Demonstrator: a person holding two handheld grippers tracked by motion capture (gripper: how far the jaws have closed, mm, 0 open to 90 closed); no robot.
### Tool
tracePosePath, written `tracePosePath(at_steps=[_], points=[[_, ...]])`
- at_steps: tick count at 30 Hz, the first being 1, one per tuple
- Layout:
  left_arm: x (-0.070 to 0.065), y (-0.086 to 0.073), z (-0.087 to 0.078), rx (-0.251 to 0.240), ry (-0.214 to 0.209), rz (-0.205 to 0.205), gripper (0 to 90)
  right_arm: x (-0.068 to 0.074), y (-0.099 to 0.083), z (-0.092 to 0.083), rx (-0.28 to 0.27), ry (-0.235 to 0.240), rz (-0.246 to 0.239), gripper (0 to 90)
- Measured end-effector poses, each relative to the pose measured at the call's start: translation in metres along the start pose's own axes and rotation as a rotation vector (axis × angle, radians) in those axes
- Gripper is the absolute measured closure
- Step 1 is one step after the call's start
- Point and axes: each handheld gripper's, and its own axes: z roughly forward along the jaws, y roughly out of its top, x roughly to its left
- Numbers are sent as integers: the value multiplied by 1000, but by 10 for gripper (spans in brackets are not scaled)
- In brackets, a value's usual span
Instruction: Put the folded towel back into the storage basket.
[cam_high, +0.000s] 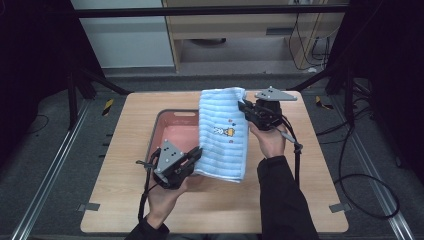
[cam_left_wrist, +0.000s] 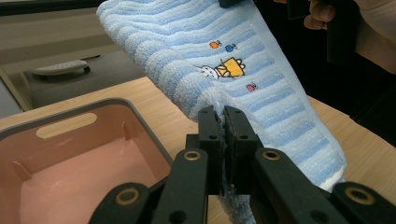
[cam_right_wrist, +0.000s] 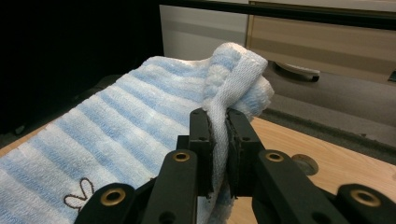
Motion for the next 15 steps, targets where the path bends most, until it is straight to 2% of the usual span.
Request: tracePosePath(at_steps=[15], points=[[25, -1, -15, -16, 43, -16, 861, 24, 15, 33, 1, 36, -16, 825]])
